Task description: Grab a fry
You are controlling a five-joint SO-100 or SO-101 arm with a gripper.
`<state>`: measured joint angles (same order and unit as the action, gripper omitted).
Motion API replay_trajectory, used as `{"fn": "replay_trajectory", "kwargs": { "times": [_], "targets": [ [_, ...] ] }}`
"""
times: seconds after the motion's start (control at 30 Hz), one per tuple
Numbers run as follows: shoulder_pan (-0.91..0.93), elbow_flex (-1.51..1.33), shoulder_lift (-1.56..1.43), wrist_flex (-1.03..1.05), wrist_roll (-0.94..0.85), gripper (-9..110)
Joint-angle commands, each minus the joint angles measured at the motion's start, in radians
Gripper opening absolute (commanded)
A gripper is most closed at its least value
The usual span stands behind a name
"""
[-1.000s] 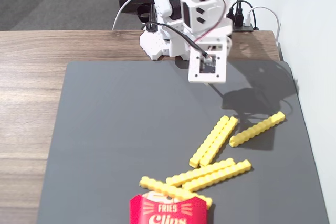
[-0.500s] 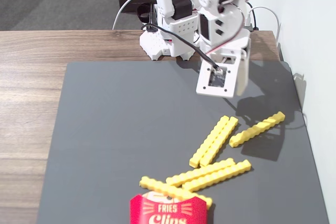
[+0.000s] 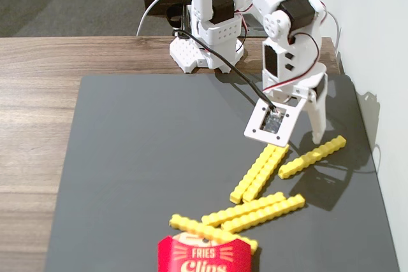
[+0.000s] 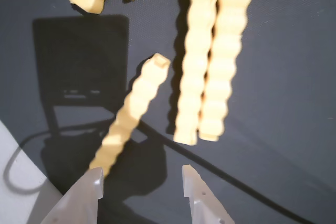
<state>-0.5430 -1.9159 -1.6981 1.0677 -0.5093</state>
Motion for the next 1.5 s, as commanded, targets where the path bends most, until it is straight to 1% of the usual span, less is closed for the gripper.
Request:
{"fn": "replay_trajectory", "kwargs": {
  "times": [0.0, 0.23, 0.6, 1.27, 1.4, 1.47],
  "targets": [
    [0.012, 0.081, 0.025, -0.018, 0.021, 20],
    [0.02, 0.138, 0.12, -0.043, 0.032, 19],
    [-0.083, 0.152, 0.176, -0.031, 0.067, 19],
    [-0.161, 0.255, 0.31, -0.04, 0.12, 19],
    [-0.166, 0.261, 0.31, -0.032, 0.123, 16],
    [-0.167, 0.261, 0.31, -0.028, 0.123, 13]
  ]
}}
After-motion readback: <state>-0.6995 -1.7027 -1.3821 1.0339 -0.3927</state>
